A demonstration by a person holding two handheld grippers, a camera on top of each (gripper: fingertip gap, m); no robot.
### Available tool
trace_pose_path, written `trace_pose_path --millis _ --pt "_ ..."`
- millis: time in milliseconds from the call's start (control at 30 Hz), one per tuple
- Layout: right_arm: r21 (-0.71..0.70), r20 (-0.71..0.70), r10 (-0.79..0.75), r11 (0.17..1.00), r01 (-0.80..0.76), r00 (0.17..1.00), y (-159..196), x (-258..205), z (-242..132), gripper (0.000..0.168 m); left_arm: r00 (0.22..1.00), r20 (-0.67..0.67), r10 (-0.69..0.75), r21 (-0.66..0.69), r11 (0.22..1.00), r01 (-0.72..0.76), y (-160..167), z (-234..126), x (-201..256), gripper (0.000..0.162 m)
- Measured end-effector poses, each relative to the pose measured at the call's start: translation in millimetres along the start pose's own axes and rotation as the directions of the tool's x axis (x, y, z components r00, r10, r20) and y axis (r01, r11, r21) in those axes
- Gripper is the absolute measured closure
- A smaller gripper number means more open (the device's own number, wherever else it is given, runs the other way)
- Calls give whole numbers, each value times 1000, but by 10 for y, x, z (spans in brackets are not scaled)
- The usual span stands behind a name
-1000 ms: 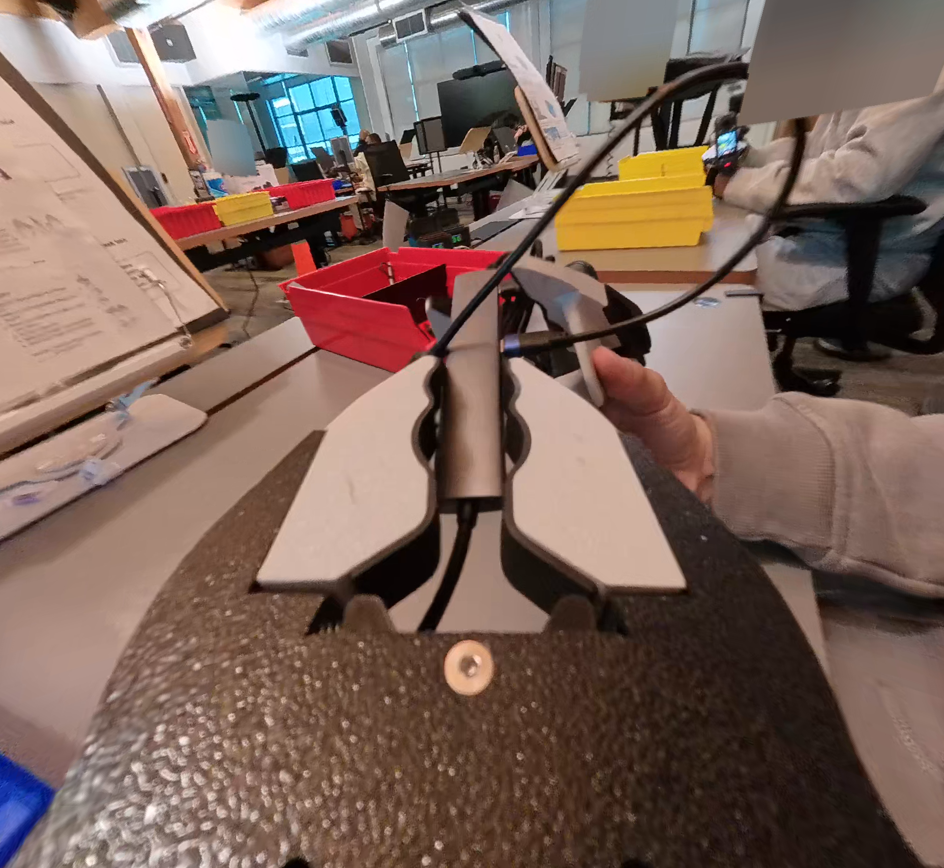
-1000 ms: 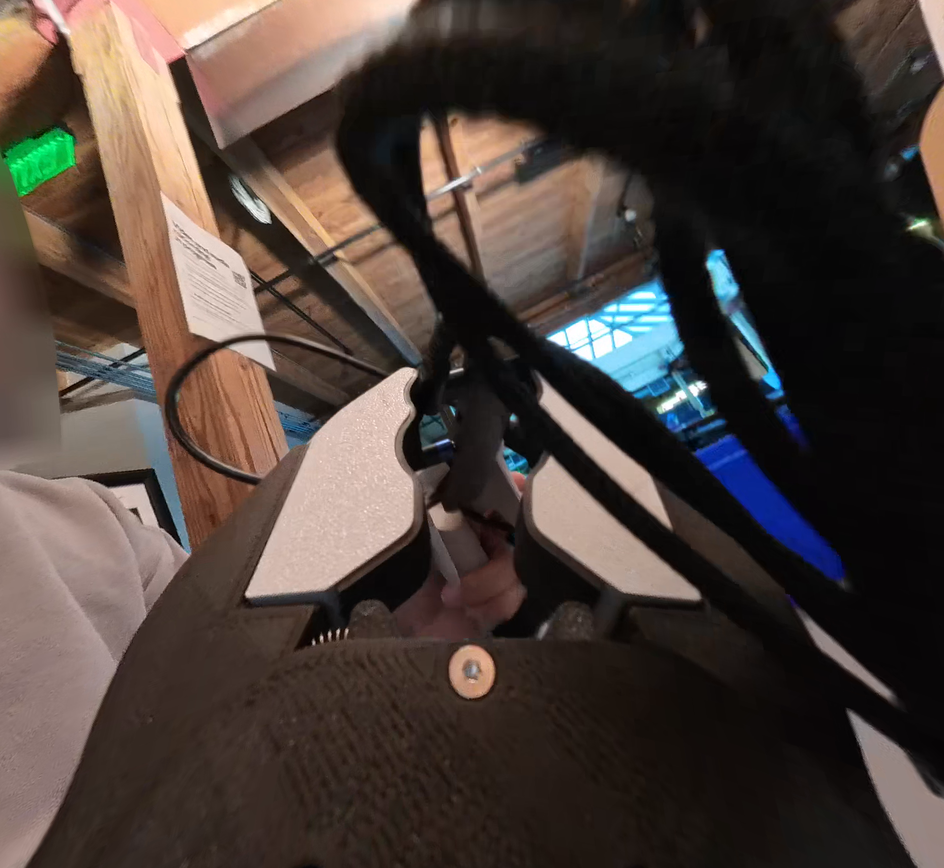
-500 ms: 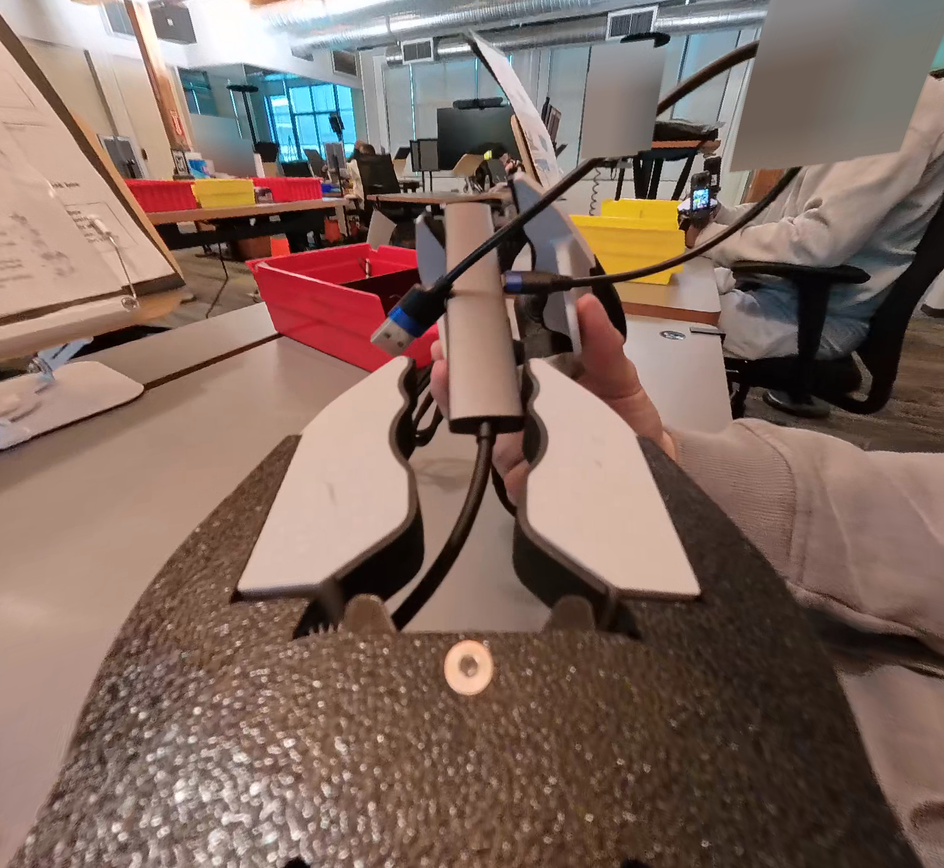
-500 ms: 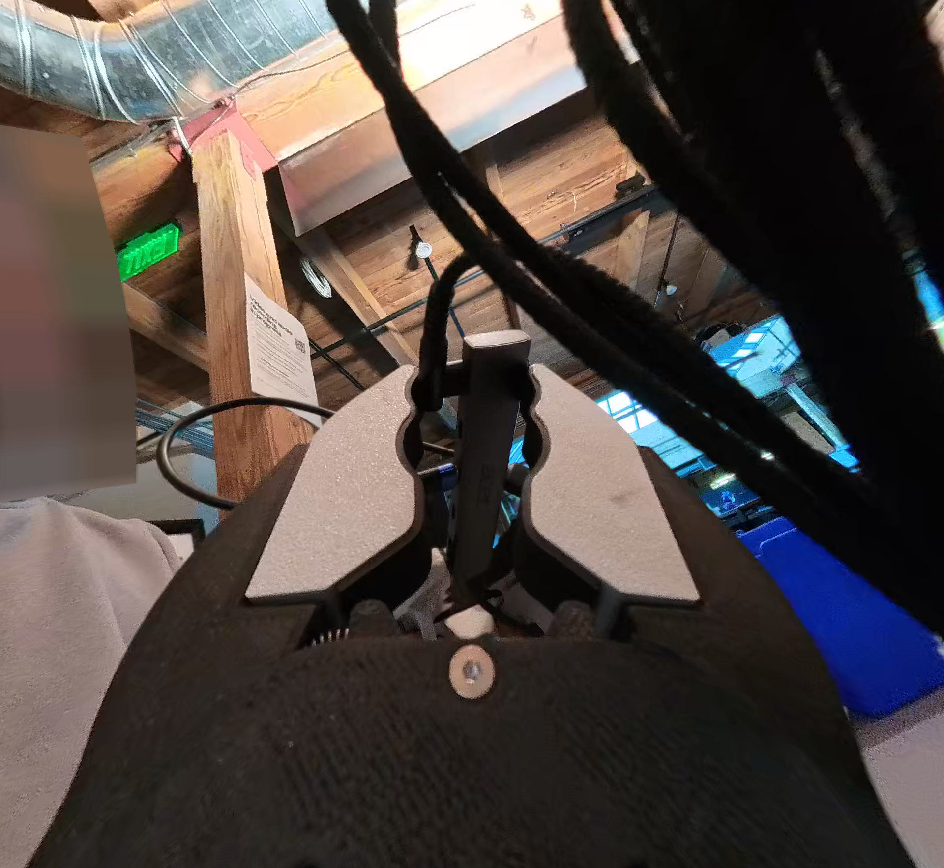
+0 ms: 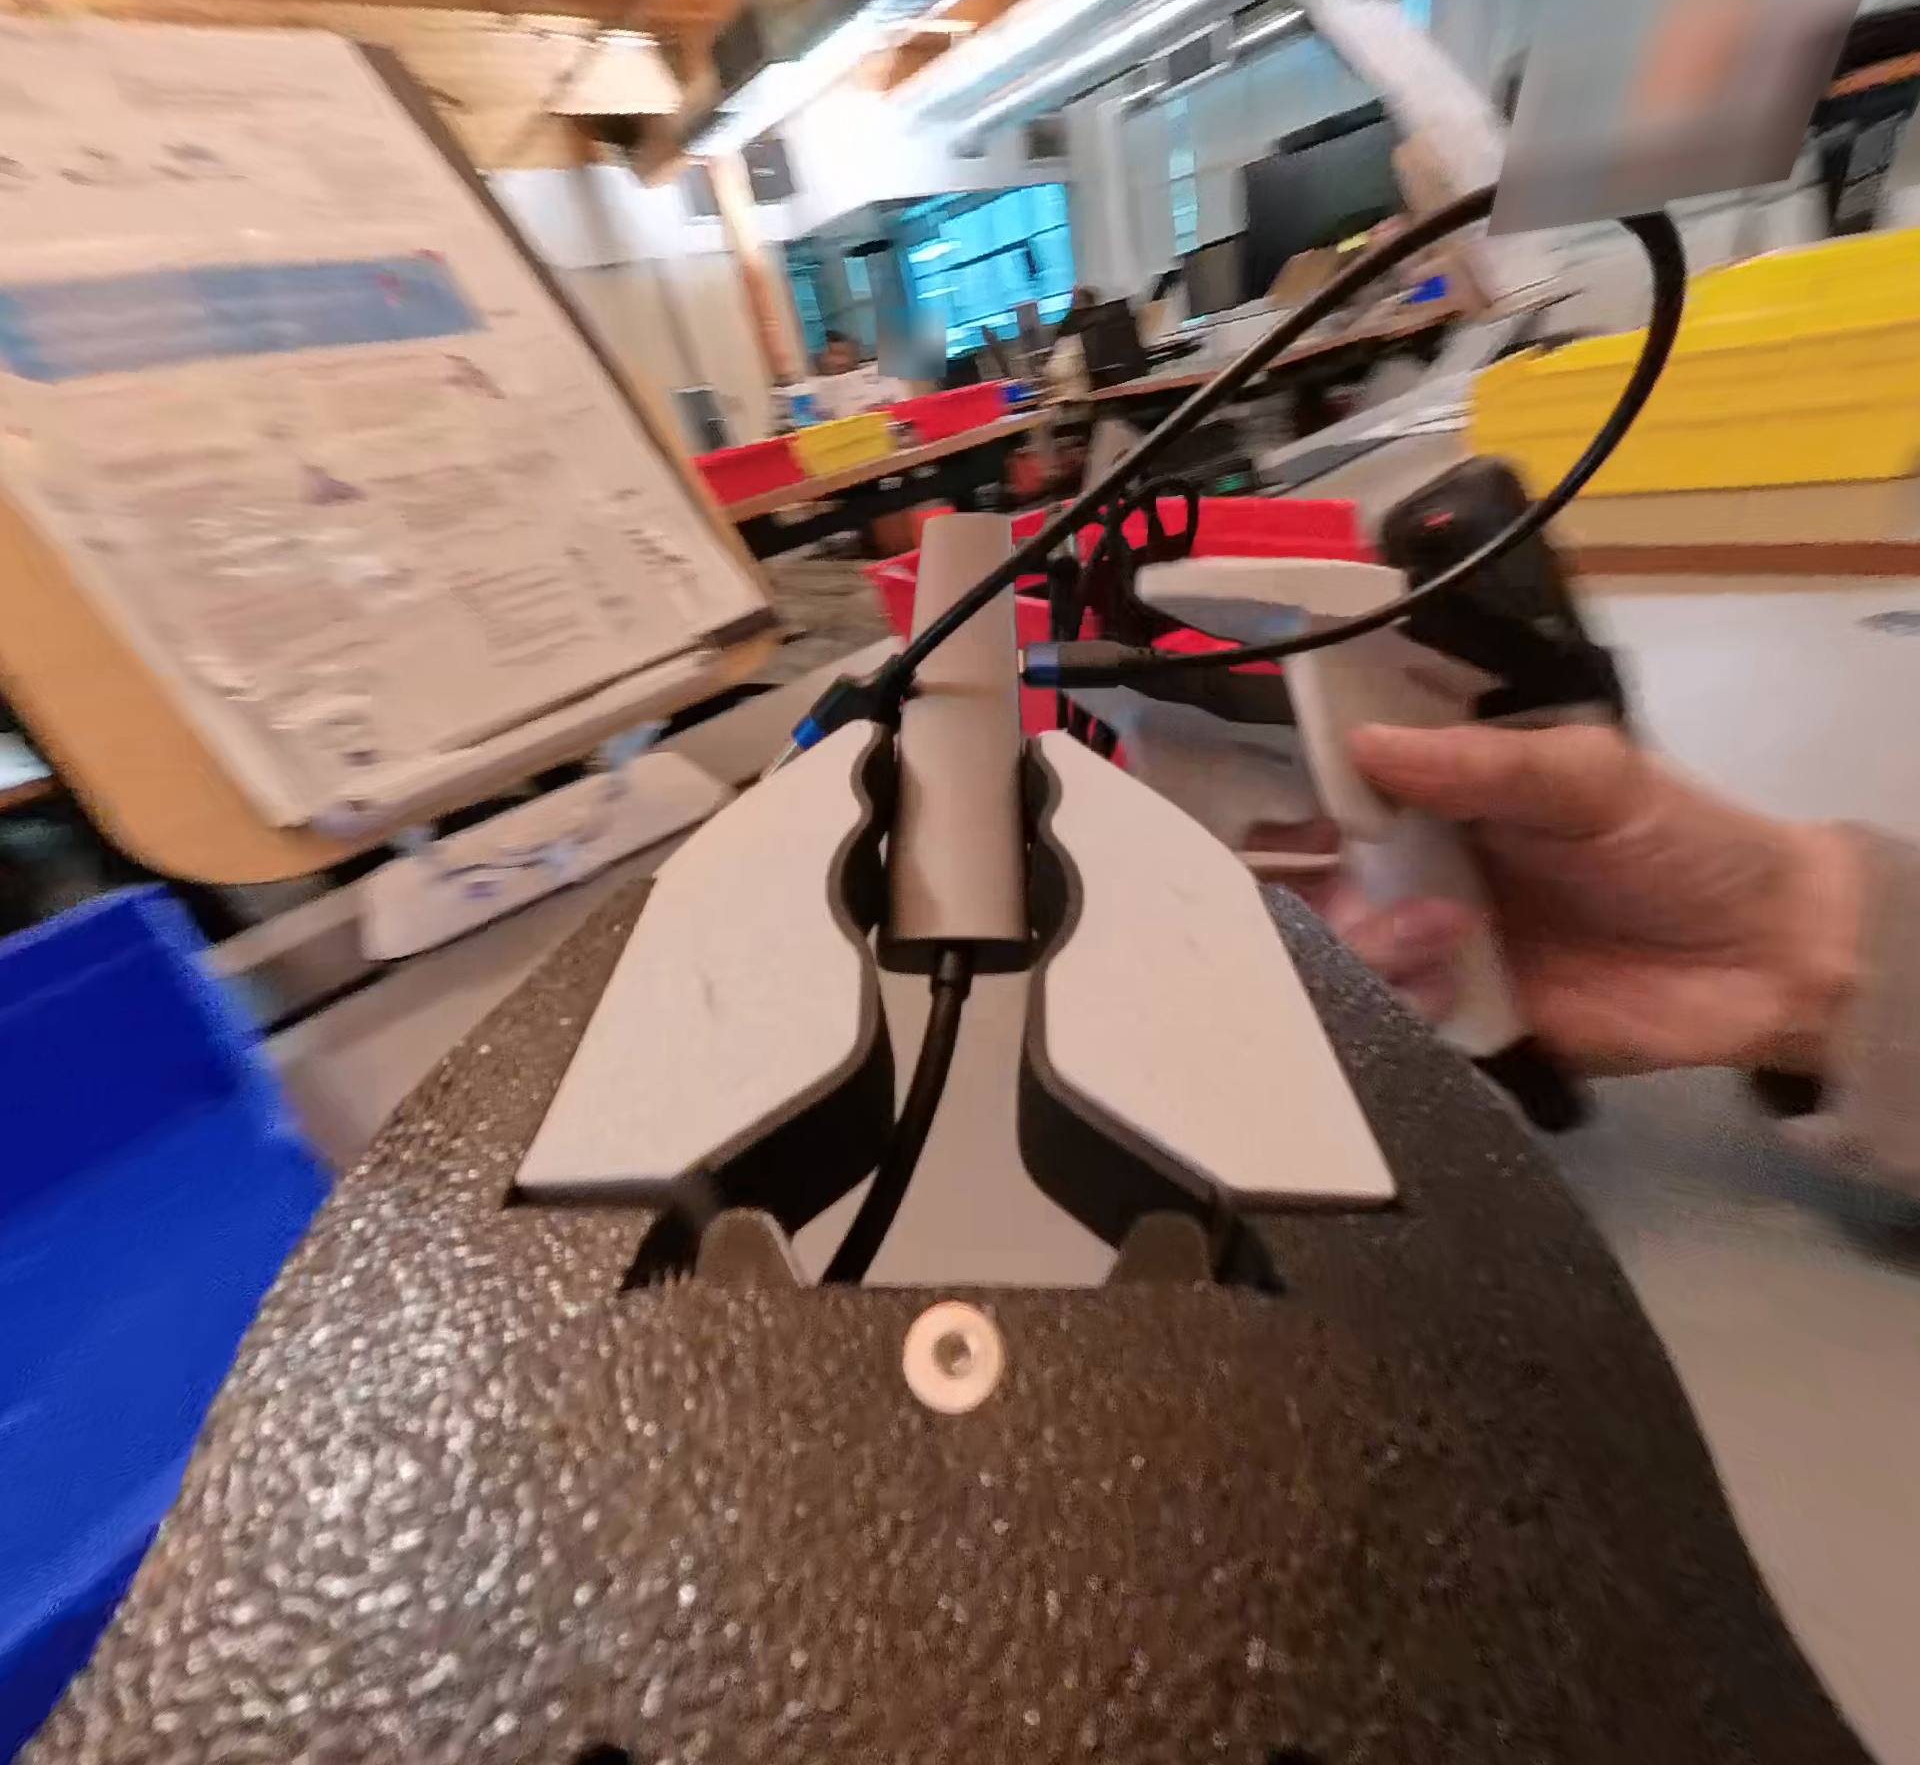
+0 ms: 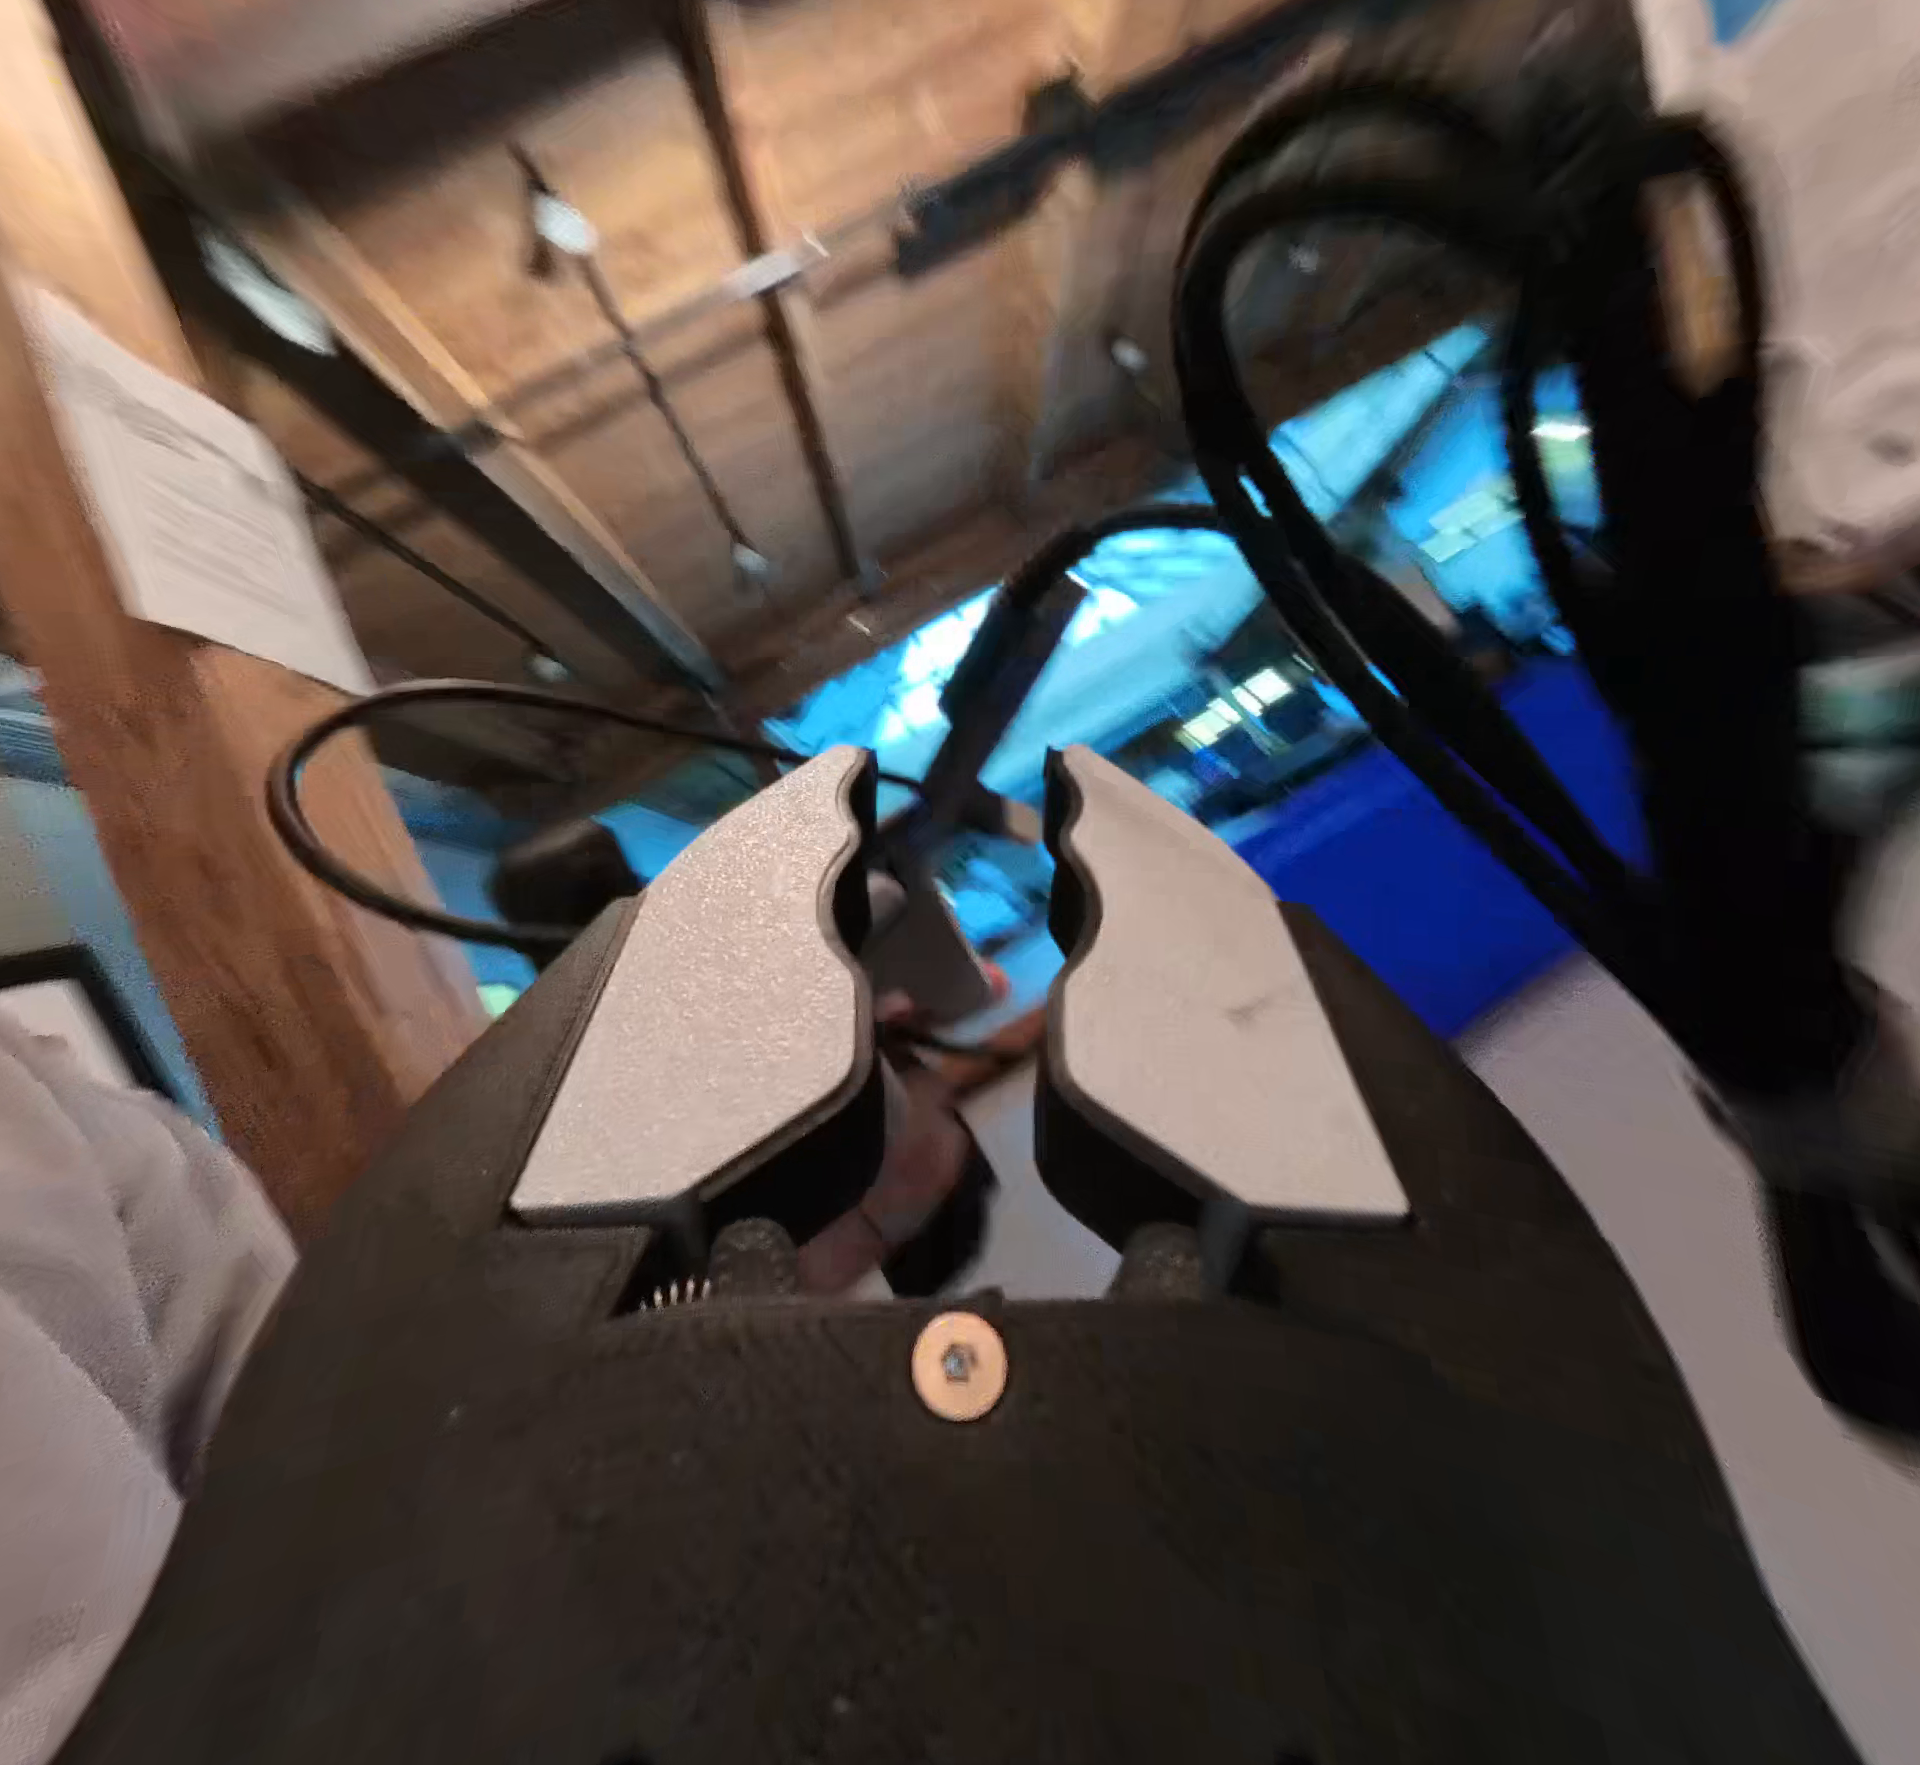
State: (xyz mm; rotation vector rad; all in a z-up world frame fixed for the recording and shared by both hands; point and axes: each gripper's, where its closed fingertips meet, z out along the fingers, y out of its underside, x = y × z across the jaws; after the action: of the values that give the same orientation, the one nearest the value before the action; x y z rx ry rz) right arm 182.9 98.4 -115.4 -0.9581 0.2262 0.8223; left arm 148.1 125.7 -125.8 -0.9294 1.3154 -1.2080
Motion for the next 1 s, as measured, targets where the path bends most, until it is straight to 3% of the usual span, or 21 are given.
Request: trace_pose_path --millis 133,267,400,533,600,767,1000 --pt "-120 -267 4 992 -37 964 -22 307 -110 132 960 188 206 -54 978 -199 31 -101 -257 139" --pt "-115 -287 133 978 -172 949 -11 309 -104 128 928 268 259 -86 966 -245 157 -141 -258 139" --pt "-99 -283 258 950 -295 924 129 399 -134 139 917 242 317 -121 948 -296 264 -114 -147 139" --pt "-86 -216 355 921 -380 910 149 352 -97 155 942 211 259 -93 965 -245 315 -107 -10 139" --pt "-102 -203 366 914 -392 908 145 321 -96 162 950 208 232 -94 972 -217 345 -109 5 139" --pt "-181 -237 350 901 -395 906 236 315 -110 152 962 177 207 -99 976 -192 428 -91 3 139" --pt "-123 -283 397 888 -444 873 258 395 -52 160 951 185 246 -107 967 -230 437 -110 -6 139"
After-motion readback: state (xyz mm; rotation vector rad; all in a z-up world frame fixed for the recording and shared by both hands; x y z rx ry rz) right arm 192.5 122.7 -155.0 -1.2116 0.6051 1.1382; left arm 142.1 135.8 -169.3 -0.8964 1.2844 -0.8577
